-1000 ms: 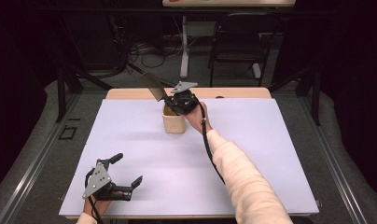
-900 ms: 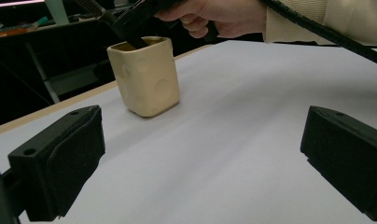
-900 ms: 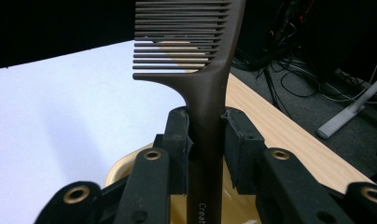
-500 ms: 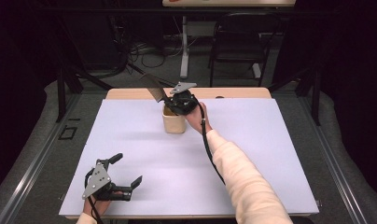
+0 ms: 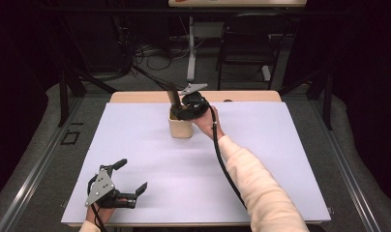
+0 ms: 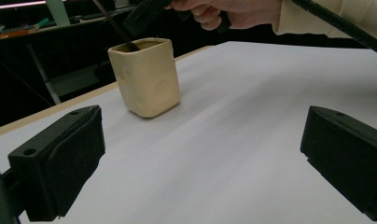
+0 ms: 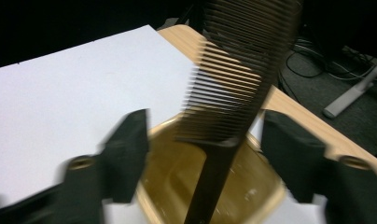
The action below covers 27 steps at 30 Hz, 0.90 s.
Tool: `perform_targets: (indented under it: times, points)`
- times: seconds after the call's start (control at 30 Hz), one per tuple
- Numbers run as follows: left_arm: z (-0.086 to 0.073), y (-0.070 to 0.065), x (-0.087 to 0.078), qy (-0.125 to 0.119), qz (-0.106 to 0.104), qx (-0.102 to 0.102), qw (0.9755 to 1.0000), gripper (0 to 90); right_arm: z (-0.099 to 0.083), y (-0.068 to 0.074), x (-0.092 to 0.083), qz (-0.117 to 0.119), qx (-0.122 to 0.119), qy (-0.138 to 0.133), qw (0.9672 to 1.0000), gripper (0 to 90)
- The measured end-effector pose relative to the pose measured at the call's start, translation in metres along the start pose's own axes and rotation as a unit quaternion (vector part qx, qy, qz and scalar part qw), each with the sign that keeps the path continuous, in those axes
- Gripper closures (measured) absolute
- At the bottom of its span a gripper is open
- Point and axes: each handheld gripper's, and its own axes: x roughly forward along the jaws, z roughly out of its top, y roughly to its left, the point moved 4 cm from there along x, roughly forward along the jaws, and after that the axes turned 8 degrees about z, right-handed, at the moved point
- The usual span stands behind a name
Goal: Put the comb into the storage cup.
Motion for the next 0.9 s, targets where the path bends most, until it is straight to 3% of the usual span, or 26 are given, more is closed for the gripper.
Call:
perform_targets:
  times: [0.1, 0.33, 0.9]
  points:
    - [0.0, 0.0, 0.001, 0.001, 0.0, -0.001, 1.0, 0.0, 0.002, 0.0, -0.011, 0.01, 0.002, 0.005, 0.9999, 14.7]
    - [0.0, -0.001, 0.0, 0.001, 0.001, 0.001, 1.0, 0.0, 0.002, 0.002, -0.029, 0.031, 0.011, 0.024, 0.9992, 4.3]
    - [-0.001, 0.0, 0.001, 0.003, 0.001, 0.0, 1.0, 0.0, -0.007, 0.004, -0.054, 0.061, 0.006, 0.053, 0.9967, 0.0]
